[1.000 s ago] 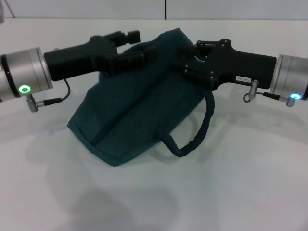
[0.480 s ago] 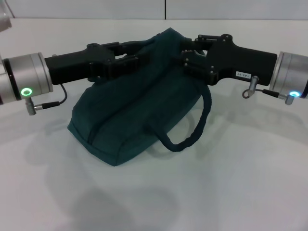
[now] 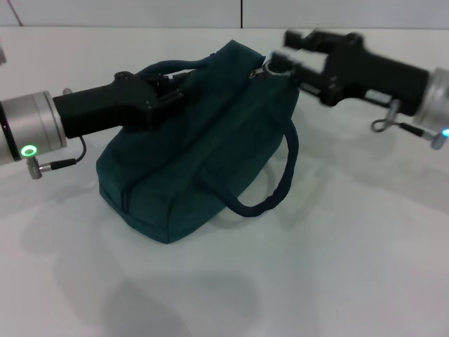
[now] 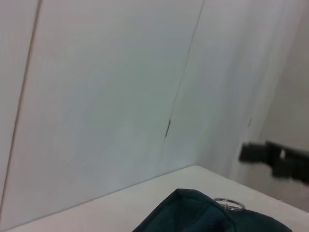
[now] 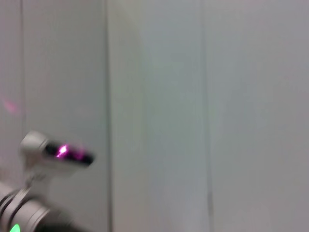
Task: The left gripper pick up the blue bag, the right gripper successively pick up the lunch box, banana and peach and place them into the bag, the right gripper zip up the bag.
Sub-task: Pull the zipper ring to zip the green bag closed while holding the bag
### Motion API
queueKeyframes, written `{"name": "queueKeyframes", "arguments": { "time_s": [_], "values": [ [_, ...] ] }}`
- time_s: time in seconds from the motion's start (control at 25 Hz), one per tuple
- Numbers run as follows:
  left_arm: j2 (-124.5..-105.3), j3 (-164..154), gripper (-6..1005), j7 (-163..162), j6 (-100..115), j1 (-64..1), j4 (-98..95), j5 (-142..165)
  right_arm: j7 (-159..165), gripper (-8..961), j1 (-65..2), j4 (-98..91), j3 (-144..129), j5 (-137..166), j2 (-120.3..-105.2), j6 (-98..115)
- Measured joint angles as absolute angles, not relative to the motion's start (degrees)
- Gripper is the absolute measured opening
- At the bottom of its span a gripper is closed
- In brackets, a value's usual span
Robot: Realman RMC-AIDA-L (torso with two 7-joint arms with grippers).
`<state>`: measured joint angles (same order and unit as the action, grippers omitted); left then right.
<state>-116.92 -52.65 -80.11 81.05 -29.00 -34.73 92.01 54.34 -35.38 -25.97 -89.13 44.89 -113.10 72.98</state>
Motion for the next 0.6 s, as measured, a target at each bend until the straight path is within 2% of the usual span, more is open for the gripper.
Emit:
{"name": "queueKeyframes", "arguments": {
  "time_s": [0.28, 0.6],
  "values": [
    [-116.64, -52.64, 232, -78.94, 84.31, -28.66, -34.42, 89.69, 51.0, 408, -32.2, -25.83, -83.72, 45.93, -112.95, 69.76],
    [-116.11, -52.65, 155, -78.92, 85.71, -29.03, -34.01, 87.81, 42.33, 373, -31.88, -26.09, -83.62, 51.66, -115.57, 62.13]
  ]
}}
